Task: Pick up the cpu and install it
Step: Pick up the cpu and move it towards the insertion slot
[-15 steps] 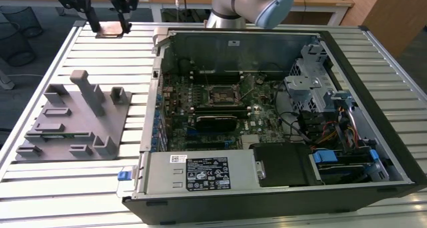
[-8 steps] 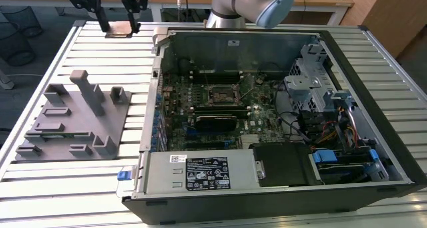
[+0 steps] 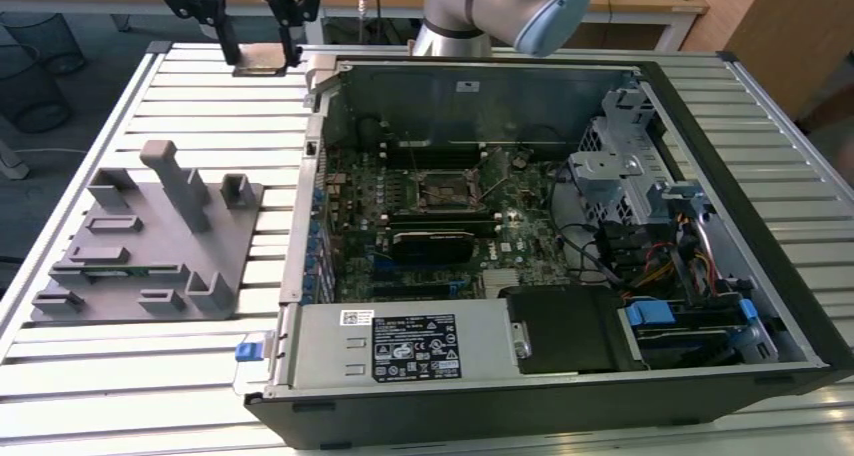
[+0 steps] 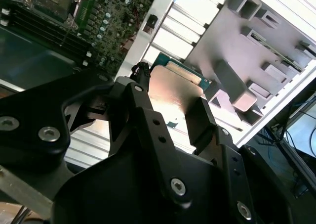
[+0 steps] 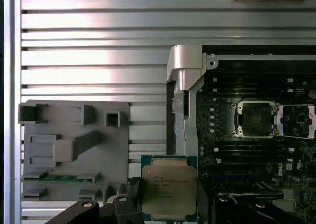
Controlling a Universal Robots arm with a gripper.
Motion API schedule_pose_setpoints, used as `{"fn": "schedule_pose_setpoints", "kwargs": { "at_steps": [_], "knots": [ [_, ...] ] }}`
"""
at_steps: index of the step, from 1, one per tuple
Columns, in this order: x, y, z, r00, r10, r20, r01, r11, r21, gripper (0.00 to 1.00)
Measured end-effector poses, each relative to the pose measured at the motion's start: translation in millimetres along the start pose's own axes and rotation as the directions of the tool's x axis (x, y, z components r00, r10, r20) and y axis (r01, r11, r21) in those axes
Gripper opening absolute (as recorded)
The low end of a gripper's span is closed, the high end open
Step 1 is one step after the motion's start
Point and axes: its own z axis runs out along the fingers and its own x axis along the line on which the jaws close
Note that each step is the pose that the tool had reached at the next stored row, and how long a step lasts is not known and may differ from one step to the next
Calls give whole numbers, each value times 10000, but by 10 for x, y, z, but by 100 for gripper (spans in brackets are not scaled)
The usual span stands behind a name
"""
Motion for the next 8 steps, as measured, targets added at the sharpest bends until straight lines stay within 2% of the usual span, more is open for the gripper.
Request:
{"fn": "schedule_pose_setpoints", "kwargs": {
  "at_steps": [8],
  "knots": [
    [-242,6,0,10000,-1,0,1,10000,0,54]
  ]
}}
